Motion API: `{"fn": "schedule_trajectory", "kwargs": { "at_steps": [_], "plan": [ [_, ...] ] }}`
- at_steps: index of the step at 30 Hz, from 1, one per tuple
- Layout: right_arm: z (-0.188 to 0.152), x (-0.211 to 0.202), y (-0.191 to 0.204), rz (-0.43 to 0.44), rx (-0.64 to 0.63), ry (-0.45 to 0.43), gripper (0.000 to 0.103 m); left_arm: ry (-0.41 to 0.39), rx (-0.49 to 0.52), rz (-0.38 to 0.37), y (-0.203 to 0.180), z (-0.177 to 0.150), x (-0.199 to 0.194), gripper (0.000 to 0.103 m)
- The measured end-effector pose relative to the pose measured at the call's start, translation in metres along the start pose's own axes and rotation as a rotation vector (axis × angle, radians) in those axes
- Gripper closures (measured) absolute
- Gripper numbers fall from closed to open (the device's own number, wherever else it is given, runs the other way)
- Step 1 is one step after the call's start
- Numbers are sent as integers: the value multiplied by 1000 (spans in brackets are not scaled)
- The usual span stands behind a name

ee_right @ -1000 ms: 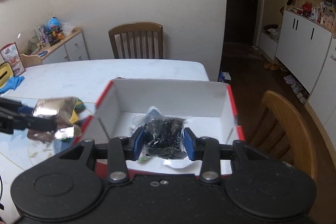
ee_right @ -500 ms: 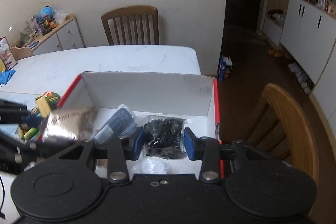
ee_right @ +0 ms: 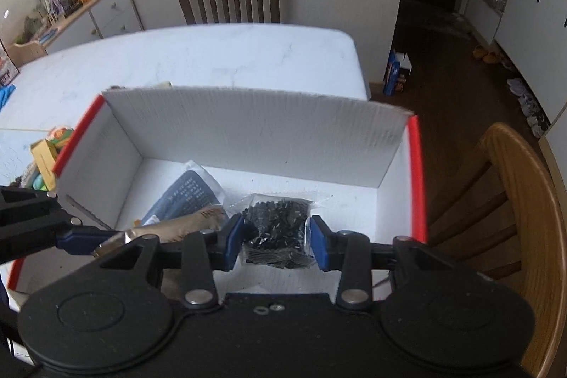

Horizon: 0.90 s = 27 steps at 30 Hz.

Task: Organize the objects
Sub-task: 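Carry the foil packet and screw bag into the red box with both grippers, then open both grippers to release the foil packet and screw bag in the box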

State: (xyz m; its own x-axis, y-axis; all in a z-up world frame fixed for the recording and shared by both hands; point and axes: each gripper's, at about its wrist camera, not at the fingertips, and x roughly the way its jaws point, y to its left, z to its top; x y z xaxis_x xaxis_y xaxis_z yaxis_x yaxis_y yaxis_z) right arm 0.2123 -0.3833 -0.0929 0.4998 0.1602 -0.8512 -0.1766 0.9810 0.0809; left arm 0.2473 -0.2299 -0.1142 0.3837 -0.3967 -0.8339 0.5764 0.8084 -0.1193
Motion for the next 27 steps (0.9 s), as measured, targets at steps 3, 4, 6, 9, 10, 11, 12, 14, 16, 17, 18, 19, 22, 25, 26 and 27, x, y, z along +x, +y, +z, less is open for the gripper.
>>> {"fn": "schedule_trajectory", "kwargs": {
  "at_steps": [3,4,6,9,10,11,12,14,16,17,18,19,22,25,26,27],
  "plan": [
    [0,9,1,-9,3,31,64,18,-16,-7,3,0,8,46],
    [0,11,1,-8,7,41,64,22,-27,-13,5,1,9,46],
    [0,14,1,-9,12,53,64,30,-46,-19,7,2,13,46],
    [-2,20,0,-8,29,78,64,47,-84,-38,14,3,17,45],
    [-2,23,0,-4,33,85,64,50,-94,-42,16,3,18,45],
    [-3,24,0,-3,36,91,64,53,-103,-44,18,2,18,45],
    [-5,26,0,-5,37,95,64,55,-114,-45,21,2,19,45],
    [-7,28,-1,-2,36,100,64,54,-136,-49,24,1,18,44],
    [-9,28,-2,-3,43,100,63,51,-150,-52,27,0,17,42],
    [-10,27,-2,-3,45,100,63,49,-154,-50,27,0,16,41],
    [-10,27,-3,-5,48,100,62,45,-154,-45,27,-1,16,39],
    [-10,27,-4,-3,52,100,61,42,-154,-43,27,-1,15,39],
    [-11,25,-4,3,56,95,59,26,-168,-48,29,-3,9,39],
    [-8,17,-6,15,60,74,53,3,-173,-42,30,-4,2,36],
    [-8,14,-7,16,64,66,51,-6,-177,-42,31,-6,-1,36],
    [-8,11,-7,18,64,57,50,-15,-180,-44,32,-7,-5,36]
  ]
}}
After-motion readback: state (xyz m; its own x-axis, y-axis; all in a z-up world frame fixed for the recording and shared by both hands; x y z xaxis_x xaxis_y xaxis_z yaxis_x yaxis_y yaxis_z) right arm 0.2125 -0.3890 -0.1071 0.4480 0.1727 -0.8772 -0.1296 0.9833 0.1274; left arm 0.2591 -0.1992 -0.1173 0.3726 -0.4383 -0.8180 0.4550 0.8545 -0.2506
